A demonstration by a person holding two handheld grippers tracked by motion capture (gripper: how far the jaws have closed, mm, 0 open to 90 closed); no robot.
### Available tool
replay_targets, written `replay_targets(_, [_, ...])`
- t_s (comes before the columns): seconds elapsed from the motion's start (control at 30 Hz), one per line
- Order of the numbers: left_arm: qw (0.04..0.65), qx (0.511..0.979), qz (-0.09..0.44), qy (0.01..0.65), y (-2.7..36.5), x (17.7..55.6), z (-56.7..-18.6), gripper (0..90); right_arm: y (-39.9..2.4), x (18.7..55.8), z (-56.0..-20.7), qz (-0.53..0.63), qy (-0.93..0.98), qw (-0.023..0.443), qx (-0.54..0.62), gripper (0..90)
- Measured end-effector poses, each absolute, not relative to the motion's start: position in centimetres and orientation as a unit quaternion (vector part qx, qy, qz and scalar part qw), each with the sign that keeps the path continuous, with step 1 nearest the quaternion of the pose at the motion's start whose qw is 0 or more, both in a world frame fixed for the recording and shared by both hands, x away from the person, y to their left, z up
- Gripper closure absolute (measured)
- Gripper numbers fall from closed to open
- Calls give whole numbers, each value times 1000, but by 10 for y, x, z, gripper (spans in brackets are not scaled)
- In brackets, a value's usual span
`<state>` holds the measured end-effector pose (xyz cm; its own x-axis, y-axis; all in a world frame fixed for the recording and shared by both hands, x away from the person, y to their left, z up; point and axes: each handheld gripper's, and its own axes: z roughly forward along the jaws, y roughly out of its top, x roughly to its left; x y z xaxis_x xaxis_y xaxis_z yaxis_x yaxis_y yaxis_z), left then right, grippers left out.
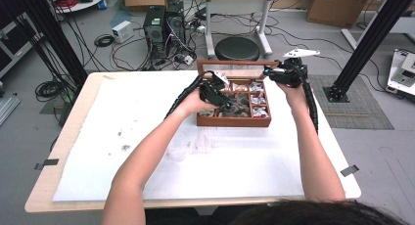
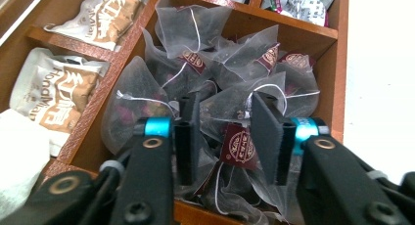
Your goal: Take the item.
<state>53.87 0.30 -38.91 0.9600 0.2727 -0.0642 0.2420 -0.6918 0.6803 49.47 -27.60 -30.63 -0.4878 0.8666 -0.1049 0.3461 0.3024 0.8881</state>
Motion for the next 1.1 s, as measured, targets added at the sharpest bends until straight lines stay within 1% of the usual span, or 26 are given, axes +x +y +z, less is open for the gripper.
replay_targets(0.27, [363,921,10,137,1,539,-391,887,-276,494,-306,429,748,303,406,485])
replay_targets(0.7, [391,909,0,145,7,538,-381,896,-276,493,-306,427,749,304,405,485])
replay_targets(0.73, [399,905,-1,146,7,539,-380,894,-276,493,-307,427,749,304,405,485])
replay_targets(0.77, [407,900,-4,157,6,539,-380,844,-276,493,-307,426,749,304,405,485])
replay_targets(0.8, [414,895,-11,166,5,540,-379,735,-276,493,-307,427,749,304,405,485])
replay_targets(0.93, [415,892,-23,175,0,541,-381,622,-275,493,-306,426,750,305,405,485])
replay_targets(1.0, [409,895,-23,178,-3,542,-383,608,-276,493,-307,426,749,305,404,485])
replay_targets(1.1, [402,898,-24,177,-6,542,-386,620,-276,493,-307,426,750,305,403,486])
